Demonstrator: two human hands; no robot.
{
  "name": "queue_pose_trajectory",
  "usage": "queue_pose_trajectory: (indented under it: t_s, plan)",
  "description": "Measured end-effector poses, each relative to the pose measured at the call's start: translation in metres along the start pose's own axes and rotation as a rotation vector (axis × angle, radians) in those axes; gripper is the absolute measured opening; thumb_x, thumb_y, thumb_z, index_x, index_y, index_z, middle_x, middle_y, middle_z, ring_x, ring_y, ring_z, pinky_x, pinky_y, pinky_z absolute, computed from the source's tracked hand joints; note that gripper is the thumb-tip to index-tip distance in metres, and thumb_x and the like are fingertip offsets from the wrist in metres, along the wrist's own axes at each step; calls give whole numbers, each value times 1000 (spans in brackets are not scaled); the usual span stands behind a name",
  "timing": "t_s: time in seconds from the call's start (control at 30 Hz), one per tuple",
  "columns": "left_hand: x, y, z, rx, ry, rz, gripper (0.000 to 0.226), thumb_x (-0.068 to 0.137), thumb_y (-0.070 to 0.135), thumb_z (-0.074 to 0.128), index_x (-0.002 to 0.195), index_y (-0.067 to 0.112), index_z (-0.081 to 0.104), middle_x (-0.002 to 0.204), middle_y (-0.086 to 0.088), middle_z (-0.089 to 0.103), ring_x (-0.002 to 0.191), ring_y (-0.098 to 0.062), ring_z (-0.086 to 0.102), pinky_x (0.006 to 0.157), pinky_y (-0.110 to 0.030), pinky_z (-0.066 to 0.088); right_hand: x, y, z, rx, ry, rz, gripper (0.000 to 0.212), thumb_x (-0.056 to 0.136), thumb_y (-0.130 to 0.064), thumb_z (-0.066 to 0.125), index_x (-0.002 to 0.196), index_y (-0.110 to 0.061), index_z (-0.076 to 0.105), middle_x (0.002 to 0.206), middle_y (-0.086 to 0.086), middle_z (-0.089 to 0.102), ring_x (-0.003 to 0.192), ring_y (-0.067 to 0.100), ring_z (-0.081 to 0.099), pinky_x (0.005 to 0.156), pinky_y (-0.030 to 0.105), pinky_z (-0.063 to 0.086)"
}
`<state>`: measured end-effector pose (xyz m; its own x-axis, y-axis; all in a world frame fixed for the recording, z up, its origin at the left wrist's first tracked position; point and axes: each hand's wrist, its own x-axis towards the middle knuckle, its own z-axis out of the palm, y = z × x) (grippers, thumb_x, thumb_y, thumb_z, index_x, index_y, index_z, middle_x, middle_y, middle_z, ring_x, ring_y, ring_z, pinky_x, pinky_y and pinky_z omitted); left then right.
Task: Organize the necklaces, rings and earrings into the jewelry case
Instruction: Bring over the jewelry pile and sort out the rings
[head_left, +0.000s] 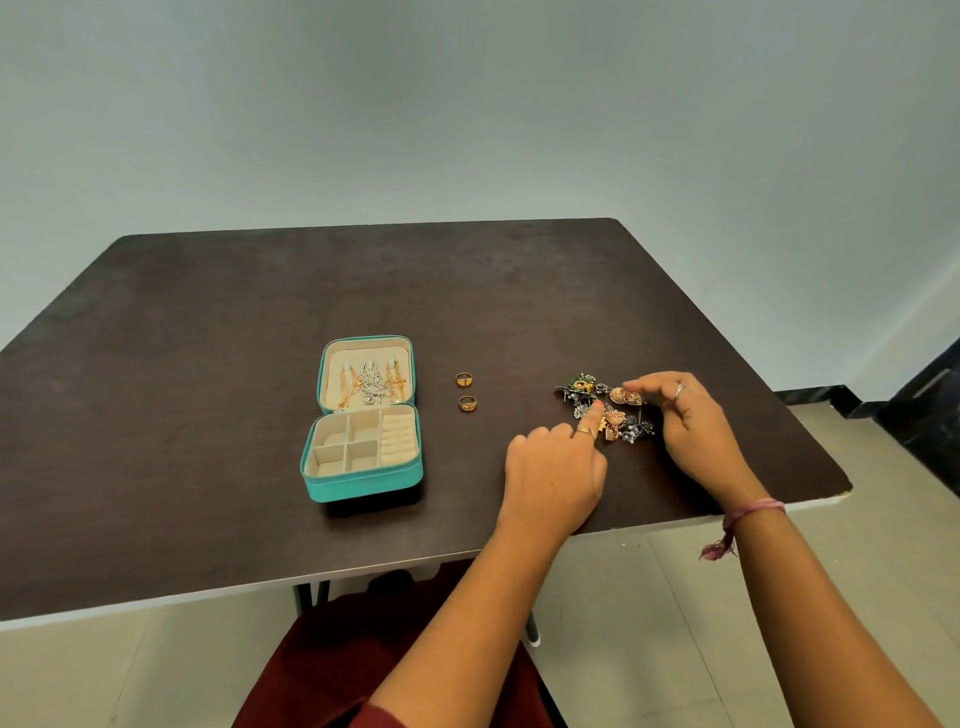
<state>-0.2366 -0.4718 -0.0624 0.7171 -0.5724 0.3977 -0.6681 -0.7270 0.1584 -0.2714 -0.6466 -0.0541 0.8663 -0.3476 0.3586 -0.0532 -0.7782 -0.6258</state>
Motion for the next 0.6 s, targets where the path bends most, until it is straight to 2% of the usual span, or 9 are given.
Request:
queue_pose_trajectory:
  t_s: [0.07,0.13,0.23,0.37,0.4,0.5,0.6]
  plan:
    - [-1,0,-1,-20,11,-27,52,79,28,36,122,23,65,53,6,55,45,-16,48,46,-24,20,0,-1,0,23,17,25,52,86,19,33,108,-12,68,113,2,55,108,18,57,94,20,41]
    - [-1,-1,0,-60,17,-56,50,79,27,43,123,17,63,53,6,55,45,-16,49,47,-24,24,1,-2,1,-9,17,36,51,87,18,33,109,-11,68,114,4,56,107,17,56,93,20,40]
    - [0,1,0,-72,-19,-76,48,79,30,38,112,19,71,52,7,57,44,-14,51,46,-22,24,2,0,1,-50,1,46,51,88,17,34,109,-12,69,114,4,56,105,15,53,90,19,38]
    - [2,0,0,-74,-27,-53,41,77,30,47,108,22,72,55,6,61,46,-15,55,47,-21,23,3,-5,-1,-1,21,91,41,92,9,38,111,-14,66,109,-2,52,102,10,54,81,-1,32]
    - [2,0,0,-68,-34,-46,40,76,30,48,107,23,72,55,6,61,47,-15,56,47,-21,23,5,-7,-2,0,20,92,35,95,2,42,113,-16,65,109,-2,52,100,9,54,79,0,33]
    - [3,2,-4,-87,-75,-39,43,76,31,42,107,25,72,55,7,62,46,-13,56,46,-21,23,18,-12,-4,-47,-36,28,23,96,-16,51,113,-26,64,106,-2,52,94,6,53,80,15,39]
    - [4,2,-5,-112,-44,-50,43,76,30,44,109,24,71,54,5,61,46,-15,55,45,-22,26,34,-20,-3,-211,-147,-64,25,95,-20,52,107,-37,65,105,-6,51,103,15,48,86,32,41]
